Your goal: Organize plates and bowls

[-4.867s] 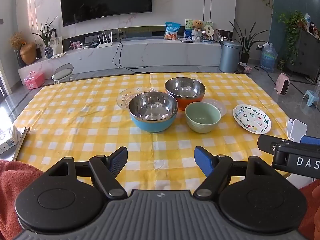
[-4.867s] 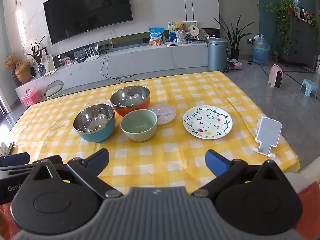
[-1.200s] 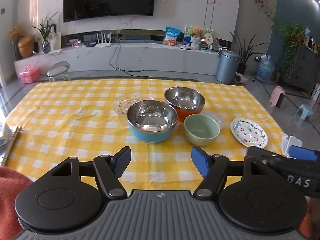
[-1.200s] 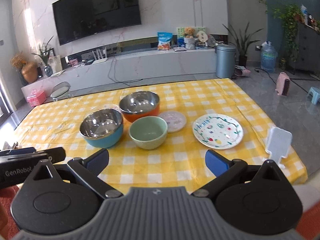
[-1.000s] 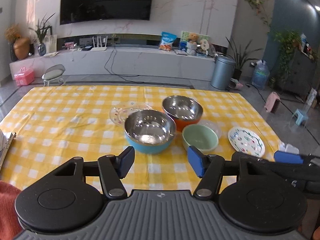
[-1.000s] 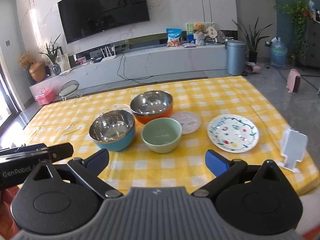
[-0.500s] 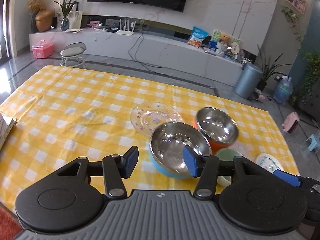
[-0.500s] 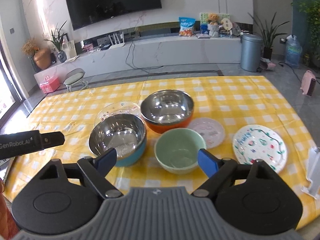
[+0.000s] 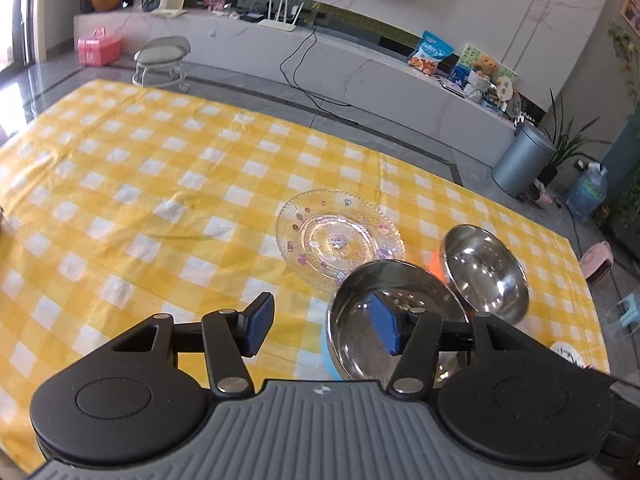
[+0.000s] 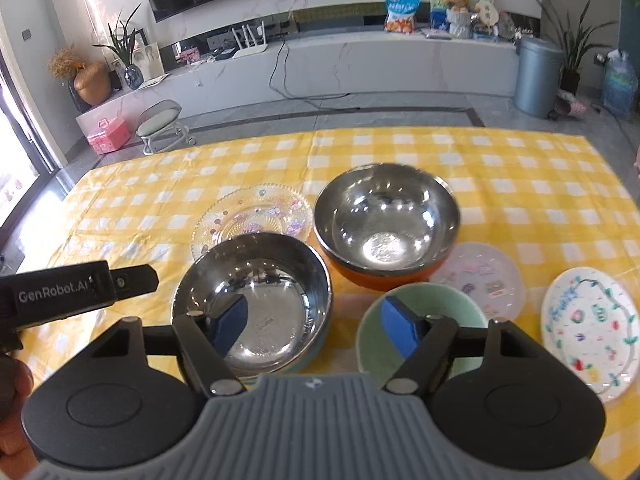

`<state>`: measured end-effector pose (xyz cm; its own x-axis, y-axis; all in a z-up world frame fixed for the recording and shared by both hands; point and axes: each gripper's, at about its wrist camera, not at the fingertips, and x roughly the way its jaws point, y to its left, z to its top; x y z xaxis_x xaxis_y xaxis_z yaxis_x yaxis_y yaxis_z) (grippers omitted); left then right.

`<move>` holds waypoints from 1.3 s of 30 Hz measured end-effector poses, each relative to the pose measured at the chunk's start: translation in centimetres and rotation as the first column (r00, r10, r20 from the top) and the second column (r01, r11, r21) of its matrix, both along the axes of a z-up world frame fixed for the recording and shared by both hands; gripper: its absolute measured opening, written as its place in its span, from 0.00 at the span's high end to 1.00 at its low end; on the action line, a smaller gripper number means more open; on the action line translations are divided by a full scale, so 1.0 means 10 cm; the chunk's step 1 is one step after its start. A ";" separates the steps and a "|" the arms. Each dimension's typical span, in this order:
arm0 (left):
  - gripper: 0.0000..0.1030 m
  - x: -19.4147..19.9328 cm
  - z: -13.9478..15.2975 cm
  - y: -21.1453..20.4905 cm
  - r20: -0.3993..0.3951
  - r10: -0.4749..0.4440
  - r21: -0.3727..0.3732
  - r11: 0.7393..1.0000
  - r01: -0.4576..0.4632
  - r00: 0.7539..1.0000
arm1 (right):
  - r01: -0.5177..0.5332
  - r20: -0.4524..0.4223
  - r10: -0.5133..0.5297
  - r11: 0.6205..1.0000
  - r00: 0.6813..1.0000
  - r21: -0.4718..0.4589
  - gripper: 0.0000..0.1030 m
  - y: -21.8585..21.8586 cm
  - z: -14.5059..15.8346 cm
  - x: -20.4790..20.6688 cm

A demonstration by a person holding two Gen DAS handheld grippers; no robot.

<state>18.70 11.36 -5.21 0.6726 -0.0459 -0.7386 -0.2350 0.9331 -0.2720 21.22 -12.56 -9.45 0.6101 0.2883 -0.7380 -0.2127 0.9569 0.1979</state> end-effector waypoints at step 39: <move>0.89 0.24 -0.51 -0.16 -0.069 -0.069 -0.012 0.998 0.068 0.995 | 0.056 -0.075 -0.048 0.991 0.996 0.118 0.90 -0.06 -0.52 0.27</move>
